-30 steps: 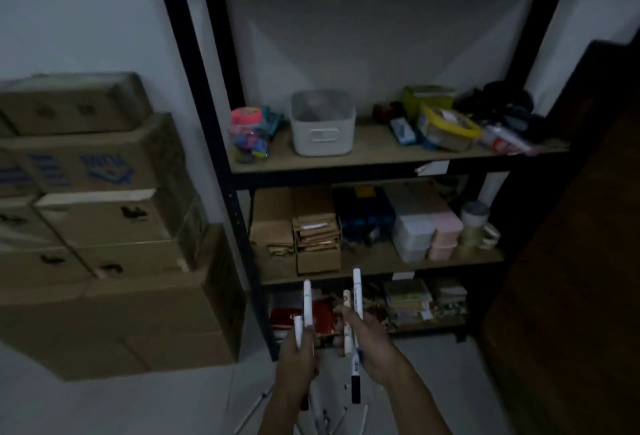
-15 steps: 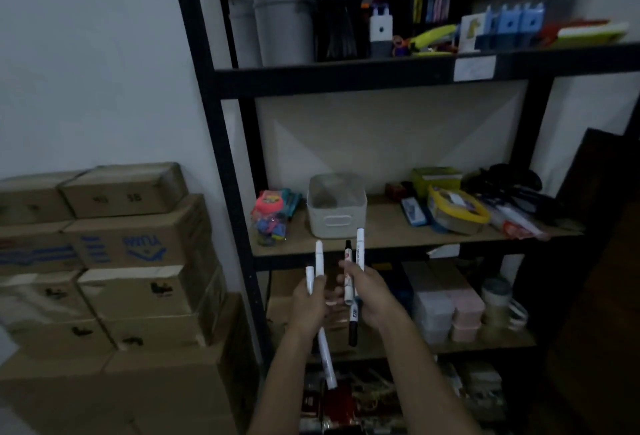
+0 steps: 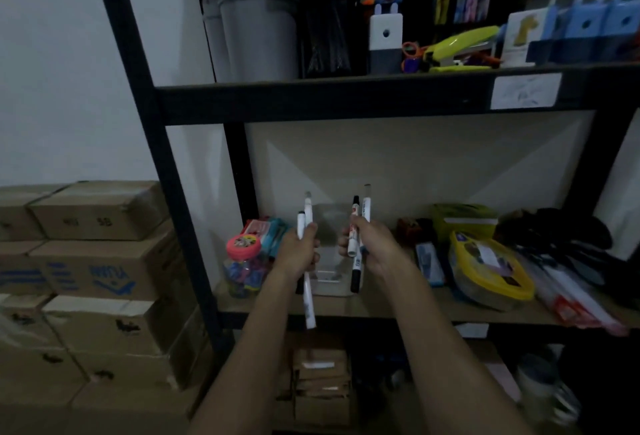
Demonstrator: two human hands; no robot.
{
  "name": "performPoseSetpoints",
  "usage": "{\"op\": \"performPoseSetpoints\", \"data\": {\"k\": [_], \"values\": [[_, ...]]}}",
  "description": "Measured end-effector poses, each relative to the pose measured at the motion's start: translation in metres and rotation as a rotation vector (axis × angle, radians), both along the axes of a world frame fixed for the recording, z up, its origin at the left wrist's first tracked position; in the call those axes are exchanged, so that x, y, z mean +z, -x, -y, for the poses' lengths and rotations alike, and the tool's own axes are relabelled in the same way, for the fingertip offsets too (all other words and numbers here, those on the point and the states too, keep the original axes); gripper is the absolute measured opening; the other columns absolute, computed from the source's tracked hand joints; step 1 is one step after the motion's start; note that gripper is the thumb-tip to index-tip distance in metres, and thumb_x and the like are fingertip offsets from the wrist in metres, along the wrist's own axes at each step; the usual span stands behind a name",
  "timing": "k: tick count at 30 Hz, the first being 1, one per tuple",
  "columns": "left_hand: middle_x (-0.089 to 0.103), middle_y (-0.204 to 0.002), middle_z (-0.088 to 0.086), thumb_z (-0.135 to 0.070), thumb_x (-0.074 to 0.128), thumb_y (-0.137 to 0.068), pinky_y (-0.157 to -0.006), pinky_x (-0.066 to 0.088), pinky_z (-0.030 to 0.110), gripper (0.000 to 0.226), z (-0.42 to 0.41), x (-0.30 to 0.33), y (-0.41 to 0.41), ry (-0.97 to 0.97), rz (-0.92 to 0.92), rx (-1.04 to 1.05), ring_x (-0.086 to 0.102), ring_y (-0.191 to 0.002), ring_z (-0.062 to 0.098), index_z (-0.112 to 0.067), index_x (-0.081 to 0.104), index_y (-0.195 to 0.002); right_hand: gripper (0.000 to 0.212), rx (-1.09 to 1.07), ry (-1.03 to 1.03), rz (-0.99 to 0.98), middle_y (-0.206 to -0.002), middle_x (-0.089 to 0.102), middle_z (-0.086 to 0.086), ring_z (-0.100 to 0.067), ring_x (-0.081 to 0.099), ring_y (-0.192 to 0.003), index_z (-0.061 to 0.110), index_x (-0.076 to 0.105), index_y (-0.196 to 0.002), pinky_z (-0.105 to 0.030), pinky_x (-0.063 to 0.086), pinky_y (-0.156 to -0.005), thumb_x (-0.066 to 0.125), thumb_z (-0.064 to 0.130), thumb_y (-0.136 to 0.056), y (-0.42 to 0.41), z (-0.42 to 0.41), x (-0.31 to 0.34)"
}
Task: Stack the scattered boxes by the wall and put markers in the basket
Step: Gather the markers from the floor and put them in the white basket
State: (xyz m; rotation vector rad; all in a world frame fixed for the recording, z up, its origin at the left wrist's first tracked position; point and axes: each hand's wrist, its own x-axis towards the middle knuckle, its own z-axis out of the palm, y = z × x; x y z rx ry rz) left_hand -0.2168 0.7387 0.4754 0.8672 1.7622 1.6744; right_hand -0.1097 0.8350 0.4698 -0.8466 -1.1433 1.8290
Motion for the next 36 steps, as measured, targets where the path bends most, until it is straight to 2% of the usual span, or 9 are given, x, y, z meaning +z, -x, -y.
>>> {"op": "performPoseSetpoints", "data": {"k": [6, 11, 16, 19, 24, 28, 31, 34, 36], "values": [[0.051, -0.065, 0.002, -0.026, 0.049, -0.100, -0.036, 0.033, 0.015, 0.020, -0.055, 0.033, 0.024, -0.063, -0.068, 0.020, 0.046, -0.039, 0.009, -0.012, 0.052, -0.088, 0.025, 0.016, 0.023, 0.009, -0.050, 0.058, -0.001, -0.017, 0.058, -0.044, 0.008, 0.050, -0.084, -0.027, 0.048, -0.042, 0.046, 0.024, -0.103, 0.017, -0.054, -0.003], [0.053, -0.070, 0.000, -0.029, 0.049, -0.100, -0.036, 0.035, 0.015, 0.016, -0.104, 0.043, 0.034, -0.117, -0.041, 0.036, 0.044, -0.044, 0.011, -0.015, 0.053, -0.092, 0.008, -0.015, 0.037, 0.006, -0.073, 0.058, -0.008, -0.019, 0.062, -0.052, 0.012, 0.049, -0.095, -0.036, 0.055, -0.057, 0.048, 0.017, -0.102, 0.040, -0.082, -0.003], [0.060, -0.084, 0.011, -0.029, 0.050, -0.099, -0.067, 0.053, 0.038, 0.019, -0.129, 0.001, 0.044, -0.005, -0.036, 0.040, 0.057, -0.069, 0.024, -0.011, 0.055, -0.096, 0.020, 0.045, 0.046, 0.130, -0.084, 0.070, -0.016, -0.024, 0.067, -0.066, 0.000, 0.056, -0.116, -0.041, 0.060, -0.067, 0.047, 0.009, -0.100, 0.064, -0.089, -0.022], [0.063, -0.094, 0.013, -0.023, 0.049, -0.098, -0.066, 0.050, 0.029, 0.018, -0.133, -0.020, 0.047, 0.090, -0.053, 0.013, 0.060, -0.077, 0.024, -0.009, 0.056, -0.108, 0.020, 0.043, 0.074, 0.198, -0.096, 0.070, -0.020, -0.026, 0.067, -0.073, -0.002, 0.056, -0.117, -0.041, 0.058, -0.075, 0.048, 0.005, -0.100, 0.076, -0.090, -0.035], [0.060, -0.066, 0.009, -0.017, 0.056, -0.088, -0.043, 0.039, 0.017, 0.027, -0.128, -0.051, 0.054, 0.344, -0.160, -0.094, 0.054, -0.054, 0.017, -0.011, 0.054, -0.062, 0.026, 0.066, 0.148, 0.430, -0.083, 0.062, -0.023, -0.029, 0.056, -0.066, 0.001, 0.063, -0.096, -0.036, 0.047, -0.062, 0.044, 0.017, -0.102, 0.078, -0.094, -0.051], [0.065, -0.079, 0.020, -0.014, 0.057, -0.090, -0.053, 0.045, 0.026, 0.020, -0.127, -0.055, 0.058, 0.384, -0.145, -0.119, 0.059, -0.060, 0.024, 0.004, 0.065, -0.086, 0.035, 0.136, 0.269, 0.402, -0.071, 0.058, -0.016, -0.027, 0.055, -0.061, 0.006, 0.058, -0.079, -0.036, 0.048, -0.063, 0.038, 0.022, -0.104, 0.075, -0.091, -0.046], [0.068, -0.088, 0.021, -0.019, 0.055, -0.092, -0.057, 0.048, 0.026, 0.025, -0.126, -0.055, 0.062, 0.428, -0.199, -0.165, 0.064, -0.070, 0.025, 0.001, 0.069, -0.087, 0.048, 0.129, 0.283, 0.390, -0.070, 0.053, -0.016, -0.027, 0.052, -0.061, 0.003, 0.053, -0.072, -0.035, 0.047, -0.064, 0.033, 0.029, -0.106, 0.074, -0.091, -0.046], [0.066, -0.111, 0.023, -0.020, 0.047, -0.097, -0.082, 0.053, 0.036, 0.034, -0.123, -0.055, 0.065, 0.439, -0.203, -0.185, 0.064, -0.102, 0.035, 0.005, 0.067, -0.109, 0.044, 0.157, 0.342, 0.346, -0.078, 0.055, -0.015, -0.025, 0.052, -0.066, 0.004, 0.056, -0.077, -0.035, 0.047, -0.068, 0.040, 0.035, -0.104, 0.072, -0.090, -0.042], [0.065, -0.118, 0.023, -0.023, 0.044, -0.099, -0.093, 0.052, 0.041, 0.039, -0.123, -0.054, 0.066, 0.441, -0.181, -0.193, 0.062, -0.108, 0.035, 0.005, 0.064, -0.116, 0.040, 0.163, 0.353, 0.347, -0.086, 0.058, -0.014, -0.027, 0.054, -0.069, 0.004, 0.059, -0.088, -0.034, 0.049, -0.064, 0.041, 0.037, -0.104, 0.071, -0.088, -0.040]]}}
